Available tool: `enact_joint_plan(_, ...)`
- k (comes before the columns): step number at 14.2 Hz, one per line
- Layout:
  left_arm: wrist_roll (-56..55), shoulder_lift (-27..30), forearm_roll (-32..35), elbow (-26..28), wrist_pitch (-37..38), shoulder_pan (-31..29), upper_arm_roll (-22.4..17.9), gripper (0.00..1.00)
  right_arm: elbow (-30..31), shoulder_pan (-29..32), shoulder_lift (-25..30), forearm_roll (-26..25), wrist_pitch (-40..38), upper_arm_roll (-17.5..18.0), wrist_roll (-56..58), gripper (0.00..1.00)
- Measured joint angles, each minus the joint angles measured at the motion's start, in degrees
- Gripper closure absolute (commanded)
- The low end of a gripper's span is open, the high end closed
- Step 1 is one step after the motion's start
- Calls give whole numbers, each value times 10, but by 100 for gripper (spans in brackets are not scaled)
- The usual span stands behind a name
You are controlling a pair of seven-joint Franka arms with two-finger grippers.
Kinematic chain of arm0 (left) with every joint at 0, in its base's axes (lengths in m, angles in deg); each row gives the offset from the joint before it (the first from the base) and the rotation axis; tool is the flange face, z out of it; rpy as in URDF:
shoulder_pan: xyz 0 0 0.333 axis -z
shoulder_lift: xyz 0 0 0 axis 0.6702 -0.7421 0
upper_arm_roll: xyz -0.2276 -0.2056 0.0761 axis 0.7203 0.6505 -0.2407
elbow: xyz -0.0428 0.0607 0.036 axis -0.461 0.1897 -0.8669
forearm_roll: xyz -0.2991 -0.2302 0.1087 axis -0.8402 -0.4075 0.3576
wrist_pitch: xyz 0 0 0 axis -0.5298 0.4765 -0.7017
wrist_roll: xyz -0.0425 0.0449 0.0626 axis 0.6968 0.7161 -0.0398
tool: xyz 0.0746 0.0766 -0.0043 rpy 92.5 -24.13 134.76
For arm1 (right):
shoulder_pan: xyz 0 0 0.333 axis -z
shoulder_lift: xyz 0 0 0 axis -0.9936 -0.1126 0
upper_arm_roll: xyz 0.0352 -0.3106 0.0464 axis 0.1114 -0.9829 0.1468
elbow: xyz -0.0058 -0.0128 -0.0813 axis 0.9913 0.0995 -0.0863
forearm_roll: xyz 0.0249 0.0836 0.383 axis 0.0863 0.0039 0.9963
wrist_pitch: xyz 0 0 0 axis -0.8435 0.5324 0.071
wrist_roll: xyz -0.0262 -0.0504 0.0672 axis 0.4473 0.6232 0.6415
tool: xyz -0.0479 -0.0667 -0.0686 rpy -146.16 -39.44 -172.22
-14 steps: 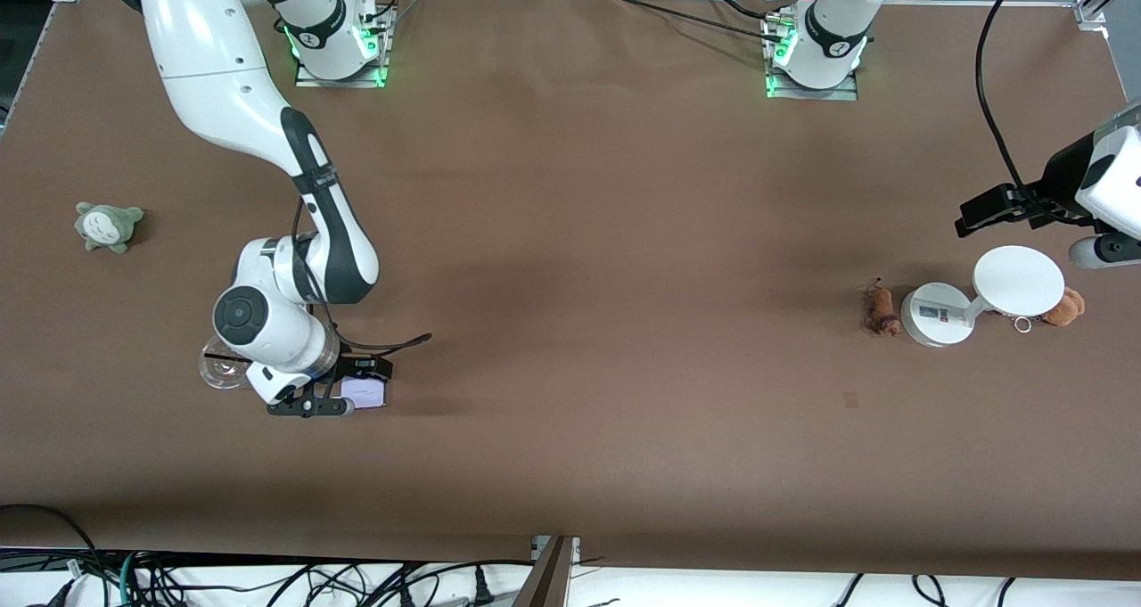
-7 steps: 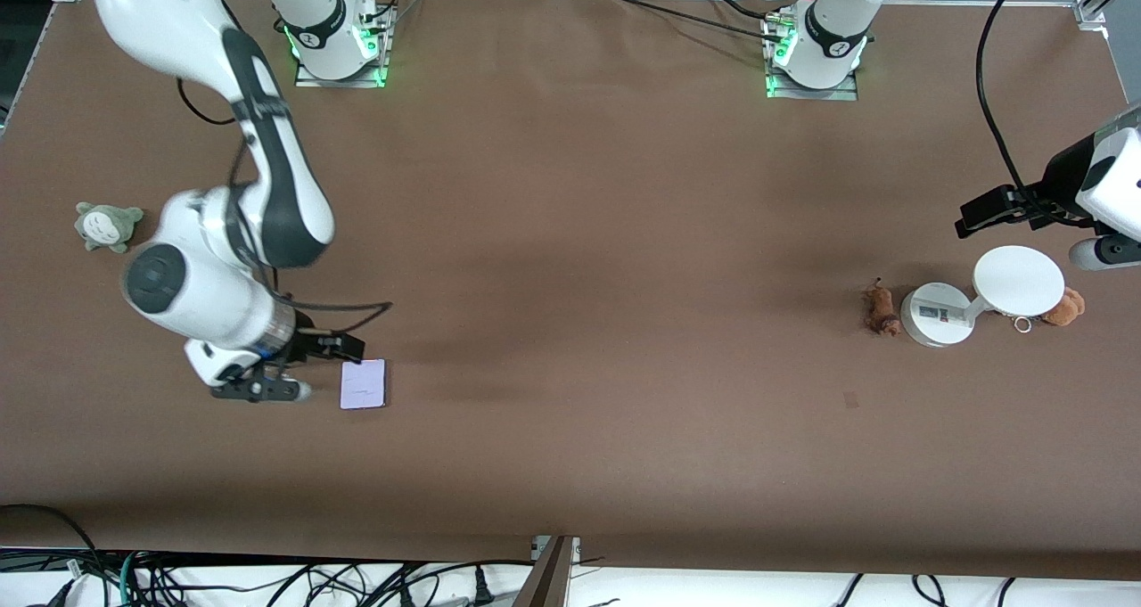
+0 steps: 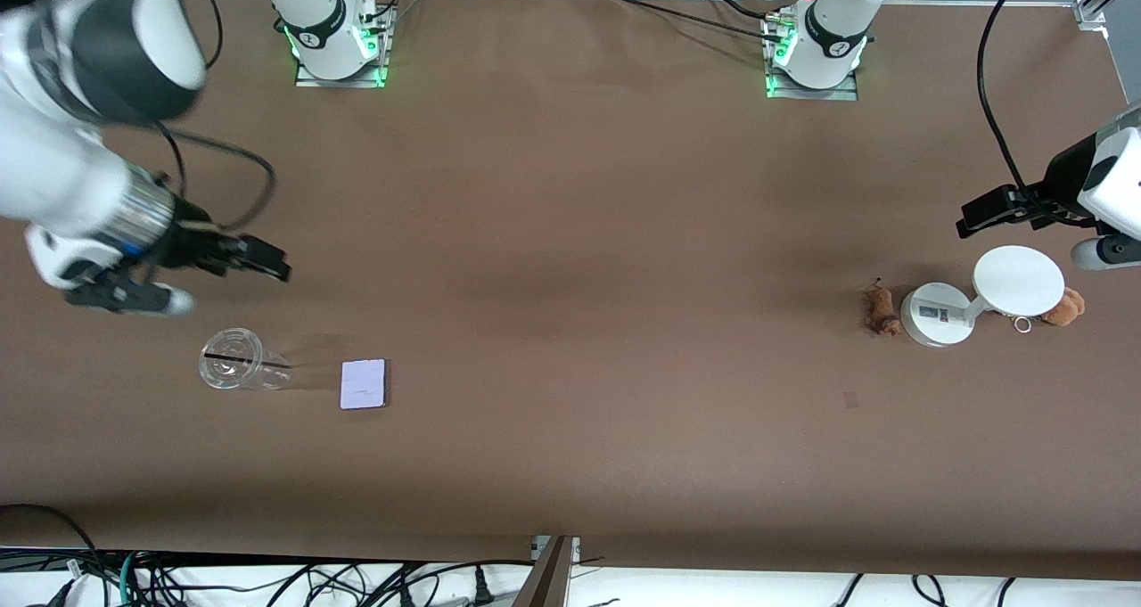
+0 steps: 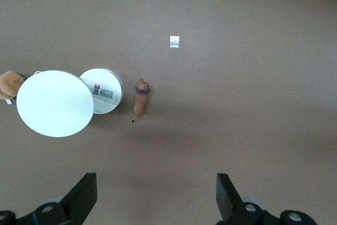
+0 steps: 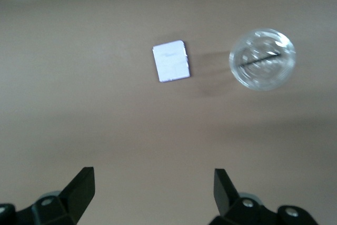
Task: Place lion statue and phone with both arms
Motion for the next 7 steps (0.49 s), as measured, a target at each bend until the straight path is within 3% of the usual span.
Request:
enact_joint_plan(3,0,0,0,0,2,0,0,0,-3,1,30,-20,-57,-30,35,0)
enact_joint_plan(7,0,-1,0,0,2,0,0,0,-7,0,41,-68,-107,-34,48,0)
